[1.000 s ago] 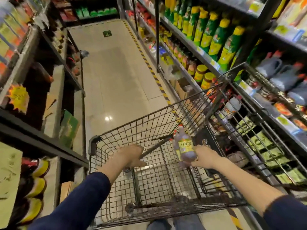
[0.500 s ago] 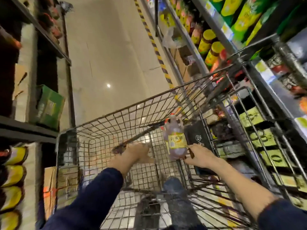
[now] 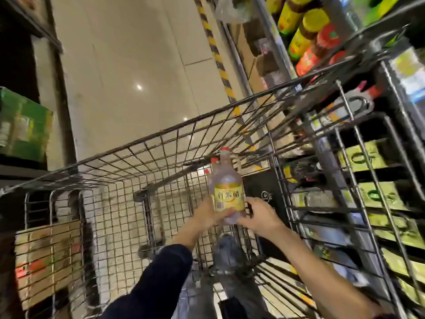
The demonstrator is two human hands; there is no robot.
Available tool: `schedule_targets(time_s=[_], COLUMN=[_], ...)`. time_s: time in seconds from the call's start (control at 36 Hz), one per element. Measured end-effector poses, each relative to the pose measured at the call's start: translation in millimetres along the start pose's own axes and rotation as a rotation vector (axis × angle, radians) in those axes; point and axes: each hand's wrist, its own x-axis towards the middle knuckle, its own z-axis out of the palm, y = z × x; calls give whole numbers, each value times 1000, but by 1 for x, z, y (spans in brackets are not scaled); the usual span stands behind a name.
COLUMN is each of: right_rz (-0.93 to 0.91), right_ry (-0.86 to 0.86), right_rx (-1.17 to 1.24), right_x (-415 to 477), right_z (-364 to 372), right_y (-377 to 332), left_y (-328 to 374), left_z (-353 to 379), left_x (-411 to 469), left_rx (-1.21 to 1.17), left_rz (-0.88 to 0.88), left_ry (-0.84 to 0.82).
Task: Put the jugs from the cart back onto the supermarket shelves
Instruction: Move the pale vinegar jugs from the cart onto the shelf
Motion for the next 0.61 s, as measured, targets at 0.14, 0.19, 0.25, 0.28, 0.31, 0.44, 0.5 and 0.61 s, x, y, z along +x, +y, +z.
schedule_targets(time_s=[0.14, 0.19, 0.25, 0.28, 0.31, 0.44, 0.5, 0.61], right_rz=[70, 74, 92, 97, 103, 112, 112, 117], right_ry=[-20, -23, -30, -29, -21, 18, 18, 13], right_rx=[33, 65, 91, 97, 94, 89, 89, 104], right_x=[5, 5, 5, 5, 6, 5, 4, 6], right_z=[2, 4, 5, 5, 5, 7, 9, 8], right_y=[8, 11, 12, 12, 12, 6, 4, 1], left_y=[-6, -2, 2, 2, 1, -3, -8, -12], left_z=[17, 24, 27, 29, 30, 23, 18, 5], left_x=[24, 29, 31, 33, 34, 35, 37, 38], left_rx=[-274, -323, -354, -371, -388, -397, -404, -435], left_rz=[-44, -57, -78, -80, -85, -100, -108, -137], left_ry=[53, 105, 127, 131, 144, 158, 125, 50])
